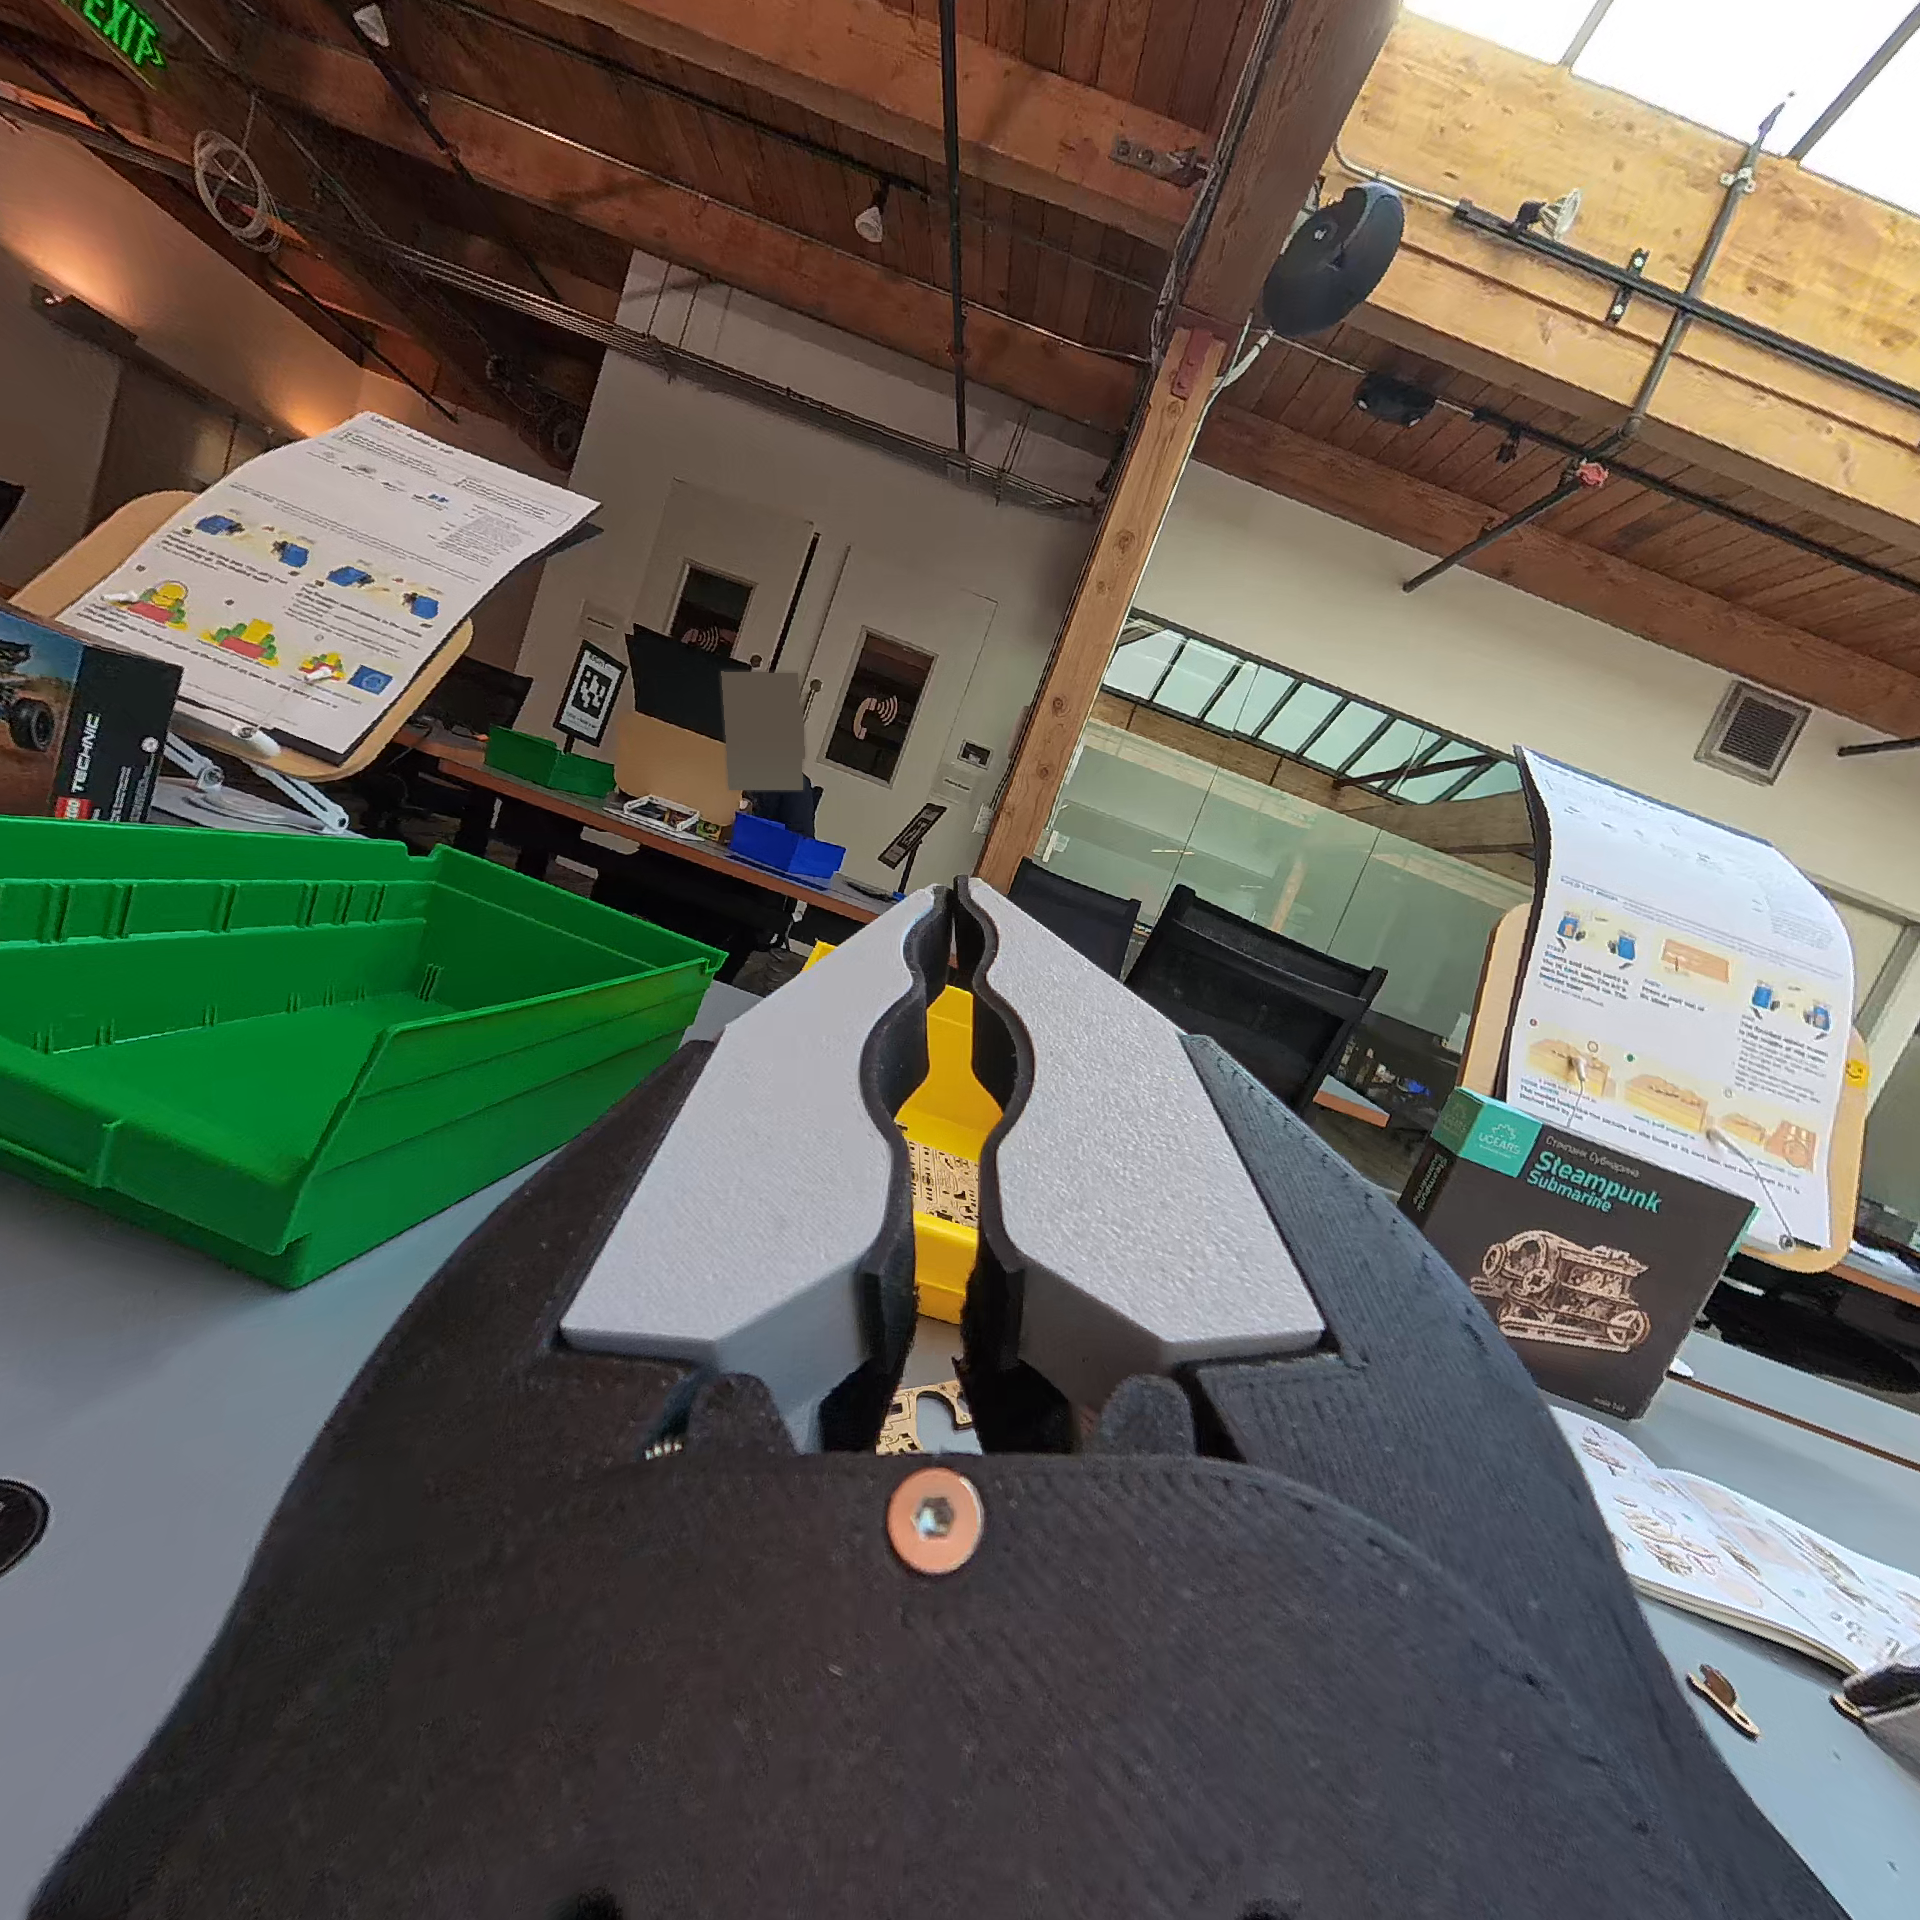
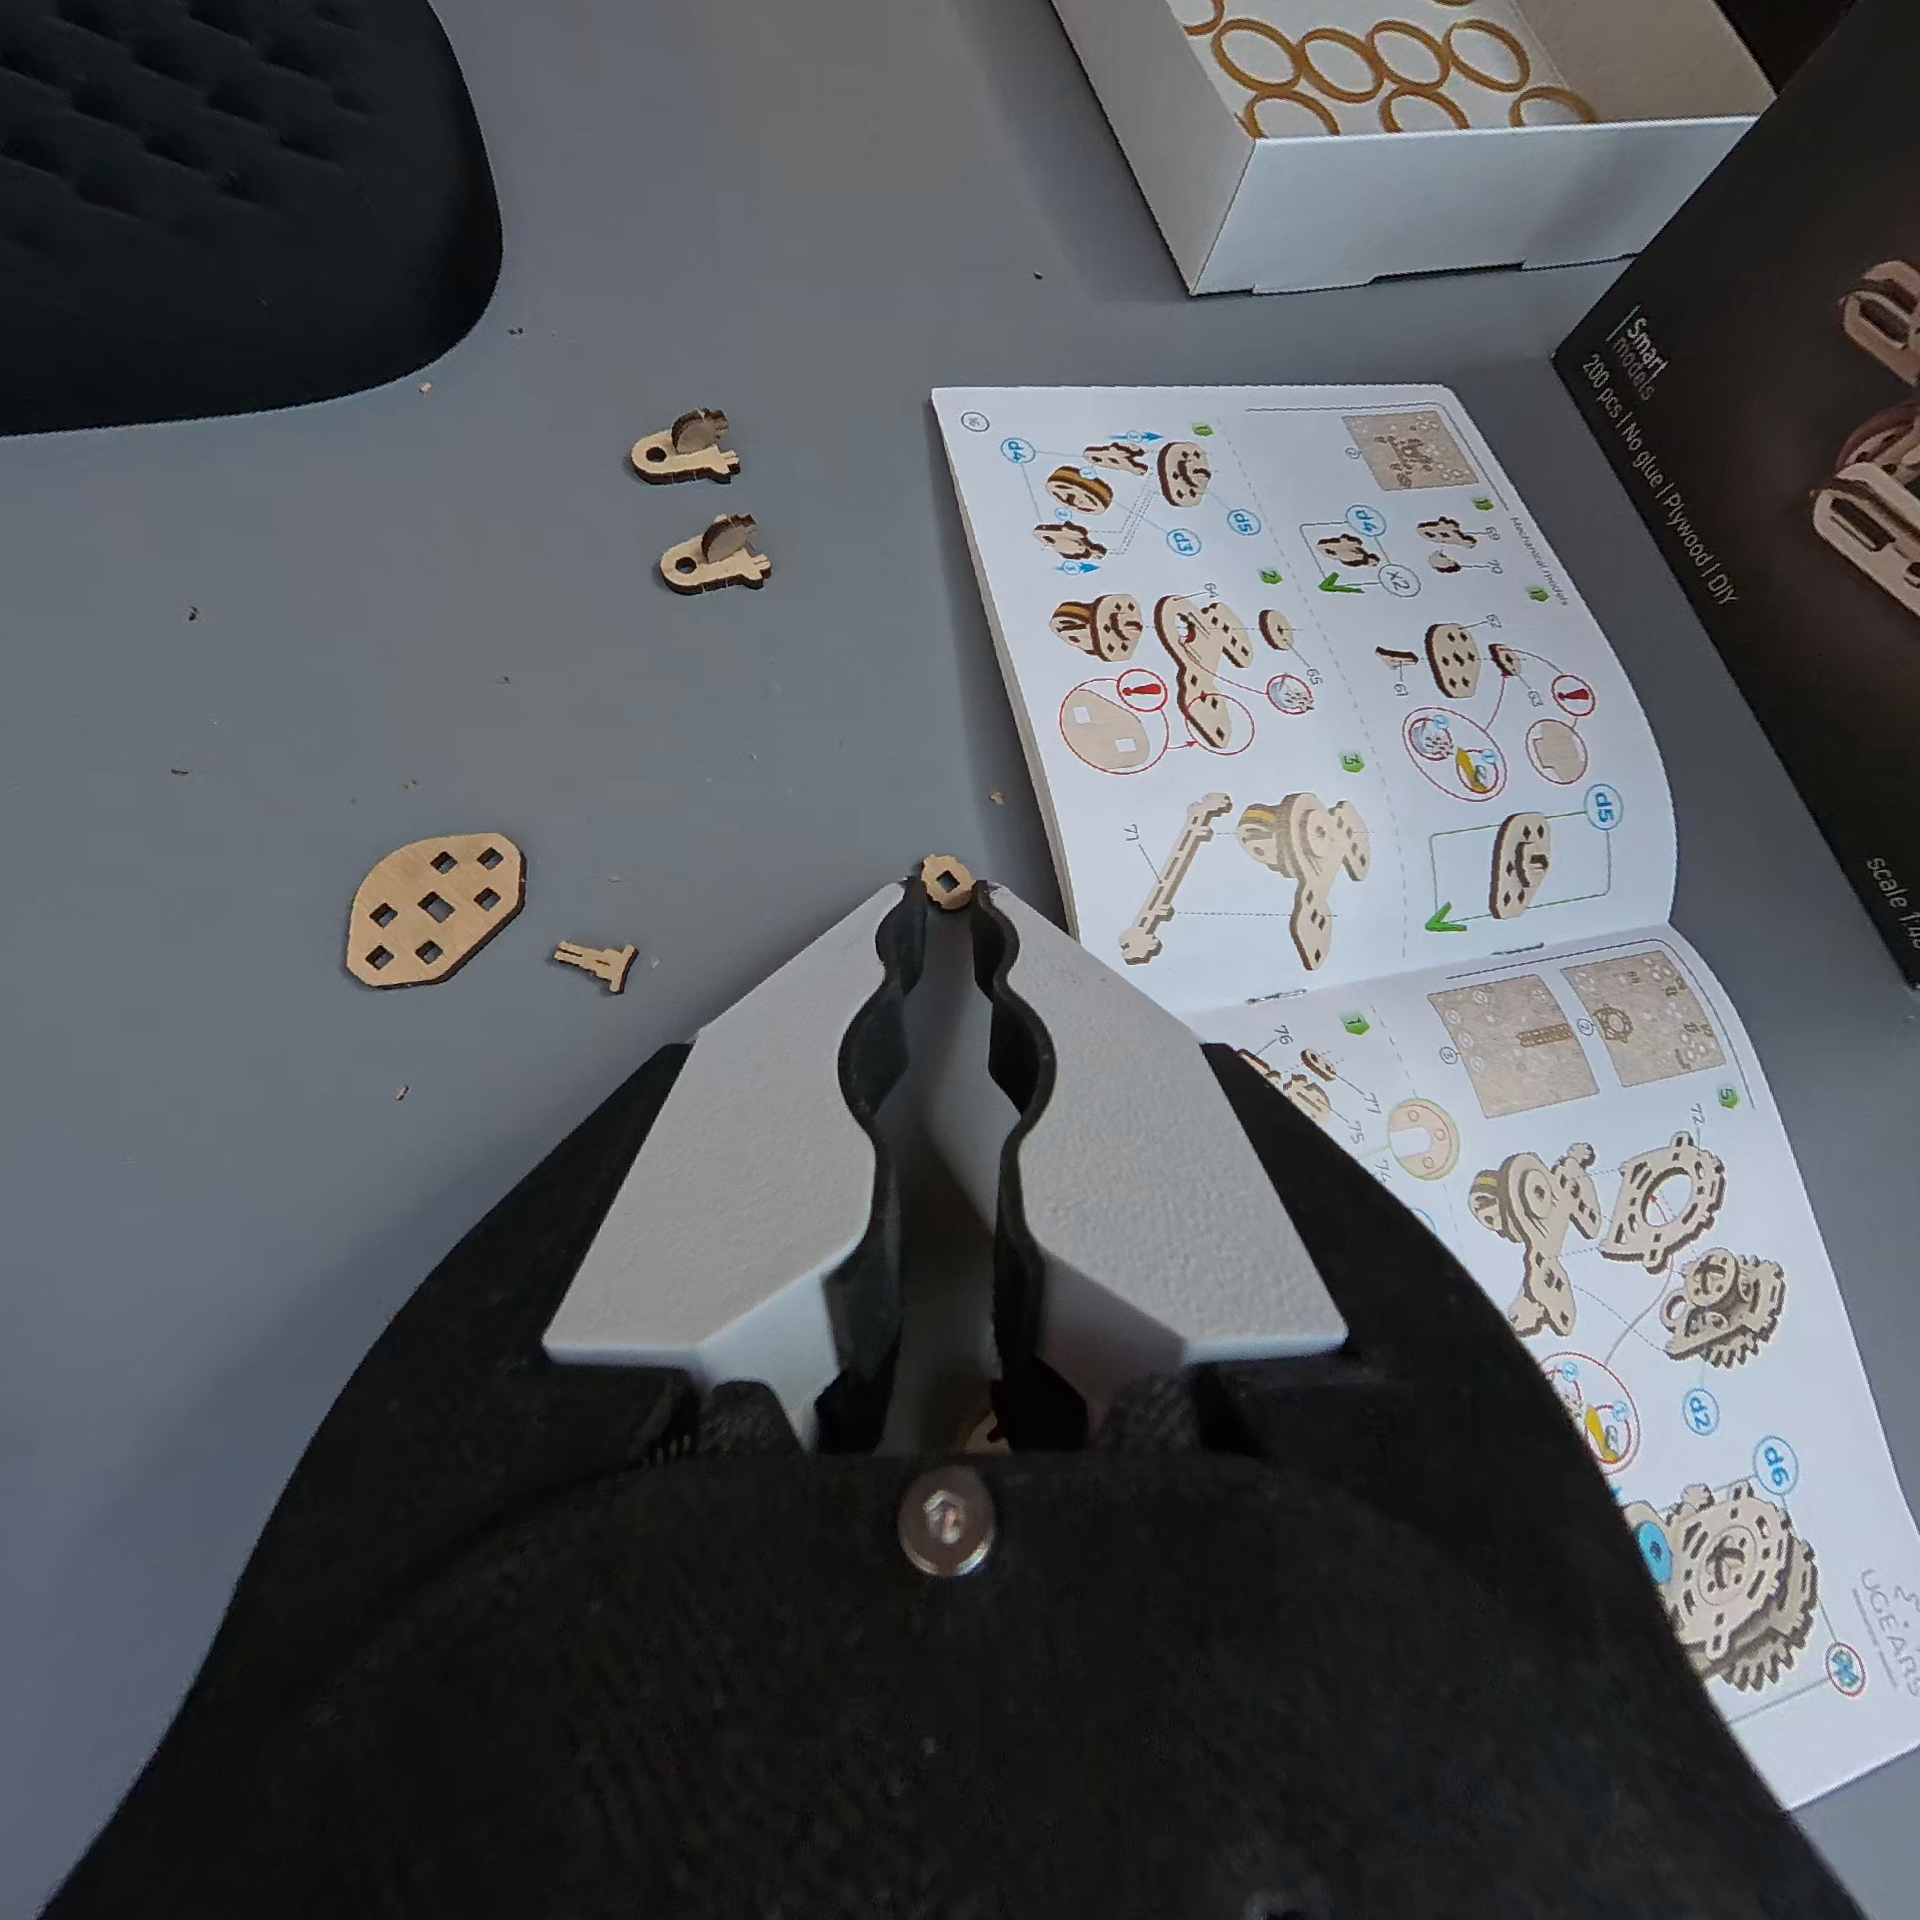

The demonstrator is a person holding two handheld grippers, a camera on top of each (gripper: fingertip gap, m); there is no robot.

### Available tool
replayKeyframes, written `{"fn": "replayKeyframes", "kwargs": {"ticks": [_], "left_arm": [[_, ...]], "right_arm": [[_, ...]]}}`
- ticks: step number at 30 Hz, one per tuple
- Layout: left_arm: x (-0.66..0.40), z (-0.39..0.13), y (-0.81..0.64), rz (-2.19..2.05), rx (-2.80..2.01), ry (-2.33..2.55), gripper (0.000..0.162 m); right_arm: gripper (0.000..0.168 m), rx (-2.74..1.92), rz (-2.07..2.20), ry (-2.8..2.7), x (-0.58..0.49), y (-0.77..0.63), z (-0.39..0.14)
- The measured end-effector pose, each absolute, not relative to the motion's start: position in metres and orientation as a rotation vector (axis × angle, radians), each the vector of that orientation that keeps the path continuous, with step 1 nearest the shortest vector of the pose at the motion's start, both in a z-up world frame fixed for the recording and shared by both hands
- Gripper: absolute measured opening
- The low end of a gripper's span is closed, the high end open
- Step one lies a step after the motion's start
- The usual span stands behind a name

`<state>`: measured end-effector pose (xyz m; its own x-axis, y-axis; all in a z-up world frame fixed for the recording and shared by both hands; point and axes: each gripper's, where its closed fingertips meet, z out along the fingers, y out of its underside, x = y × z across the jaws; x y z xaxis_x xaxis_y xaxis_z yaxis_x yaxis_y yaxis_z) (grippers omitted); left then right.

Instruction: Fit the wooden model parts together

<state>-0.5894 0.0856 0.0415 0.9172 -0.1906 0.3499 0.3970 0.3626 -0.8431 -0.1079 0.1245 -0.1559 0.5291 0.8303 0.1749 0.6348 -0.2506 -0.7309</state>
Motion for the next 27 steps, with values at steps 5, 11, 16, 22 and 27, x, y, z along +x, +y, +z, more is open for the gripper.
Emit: {"fn": "replayKeyframes", "kwargs": {"ticks": [5, 11, 16, 22, 27], "left_arm": [[-0.585, 0.041, 0.088, -0.408, -1.152, -0.188, 0.000], [-0.581, 0.041, 0.089, -0.414, -1.164, -0.173, 0.000], [-0.582, 0.042, 0.088, -0.417, -1.154, -0.179, 0.000], [-0.579, 0.041, 0.090, -0.418, -1.163, -0.170, 0.000], [-0.579, 0.041, 0.090, -0.424, -1.163, -0.170, 0.000]], "right_arm": [[0.009, -1.970, 0.307, -1.218, -0.112, 0.122, -0.156], [0.009, -1.957, 0.332, -1.240, -0.118, 0.118, -0.156], [0.009, -1.947, 0.347, -1.252, -0.123, 0.116, -0.156], [0.009, -1.921, 0.332, -1.276, -0.129, 0.115, -0.155], [0.008, -1.885, 0.381, -1.287, -0.143, 0.111, -0.149]]}}
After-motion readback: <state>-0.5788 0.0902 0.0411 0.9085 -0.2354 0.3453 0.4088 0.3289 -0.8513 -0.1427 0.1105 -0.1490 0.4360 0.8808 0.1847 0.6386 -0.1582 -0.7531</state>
